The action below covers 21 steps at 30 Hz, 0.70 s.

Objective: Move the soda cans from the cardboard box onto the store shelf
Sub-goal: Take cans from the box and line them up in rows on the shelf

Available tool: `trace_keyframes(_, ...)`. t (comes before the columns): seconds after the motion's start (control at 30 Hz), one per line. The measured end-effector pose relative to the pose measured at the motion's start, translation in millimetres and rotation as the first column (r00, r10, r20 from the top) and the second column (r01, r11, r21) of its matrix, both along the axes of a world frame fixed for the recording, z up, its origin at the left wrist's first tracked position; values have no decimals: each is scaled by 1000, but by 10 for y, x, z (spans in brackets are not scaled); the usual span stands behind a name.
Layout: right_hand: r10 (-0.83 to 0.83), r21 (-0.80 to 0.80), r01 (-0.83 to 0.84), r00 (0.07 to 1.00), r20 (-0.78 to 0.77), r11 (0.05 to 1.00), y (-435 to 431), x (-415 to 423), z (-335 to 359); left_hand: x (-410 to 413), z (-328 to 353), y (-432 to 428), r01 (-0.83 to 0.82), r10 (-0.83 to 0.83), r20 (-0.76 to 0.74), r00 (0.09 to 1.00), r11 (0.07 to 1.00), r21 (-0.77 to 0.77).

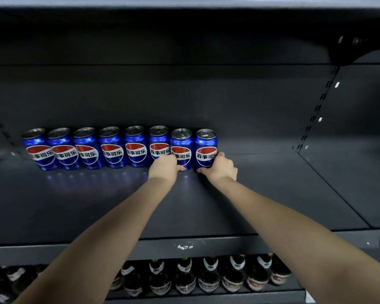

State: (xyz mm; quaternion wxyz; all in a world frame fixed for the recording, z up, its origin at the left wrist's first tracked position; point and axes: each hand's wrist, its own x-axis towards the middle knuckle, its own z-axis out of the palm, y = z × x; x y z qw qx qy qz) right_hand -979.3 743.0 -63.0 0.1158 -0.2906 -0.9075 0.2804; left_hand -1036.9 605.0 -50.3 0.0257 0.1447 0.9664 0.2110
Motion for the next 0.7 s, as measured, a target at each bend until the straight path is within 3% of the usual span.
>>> trace_keyframes(0.3, 8, 63, -8, 1000, 0, 998, 121, -244, -46, -45, -138, 143, -64, 72, -89, 993, 995, 81)
trace_keyframes(0.53, -23, -70, 20, 999, -37, 997, -158, -45, -22, 48, -43, 0, -49, 47, -82, 996, 998, -29)
trace_keyframes(0.7, -46, -65, 44, 999, -26, 997, -396, 230, 104, 299, 73, -242, -6, -12, -145, 989, 992, -124)
